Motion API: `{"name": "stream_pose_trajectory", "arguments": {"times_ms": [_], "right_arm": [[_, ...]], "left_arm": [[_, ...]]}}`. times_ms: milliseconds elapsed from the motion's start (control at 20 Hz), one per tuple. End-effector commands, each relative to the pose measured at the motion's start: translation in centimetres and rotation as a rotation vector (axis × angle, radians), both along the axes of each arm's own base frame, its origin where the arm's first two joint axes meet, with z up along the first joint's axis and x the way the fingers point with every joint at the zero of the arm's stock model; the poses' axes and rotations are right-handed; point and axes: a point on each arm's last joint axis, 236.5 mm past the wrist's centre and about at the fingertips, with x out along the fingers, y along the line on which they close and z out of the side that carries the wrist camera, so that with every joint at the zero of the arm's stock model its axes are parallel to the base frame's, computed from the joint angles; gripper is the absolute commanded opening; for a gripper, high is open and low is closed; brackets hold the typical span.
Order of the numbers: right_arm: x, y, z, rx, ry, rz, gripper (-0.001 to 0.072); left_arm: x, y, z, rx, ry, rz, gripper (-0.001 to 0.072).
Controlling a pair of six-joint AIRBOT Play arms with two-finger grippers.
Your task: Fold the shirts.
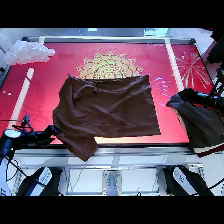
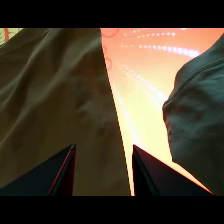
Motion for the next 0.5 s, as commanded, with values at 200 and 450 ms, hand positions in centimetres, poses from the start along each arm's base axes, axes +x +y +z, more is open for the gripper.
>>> {"name": "stream_pose_trajectory", "arguments": {"times_ms": [200, 450], "right_arm": [[-1.7, 1.2, -1.1, 0.011, 0.077, 0.059, 0.0406], [-12.8, 3.9, -10.8, 0.163, 0.607, 0.039, 0.0407]], "left_arm": [[1.7, -1.8, -0.2, -0.035, -0.040, -0.015, 0.0013], [2.2, -1.7, 0.5, -0.039, -0.055, -0.018, 0.0013]]}}
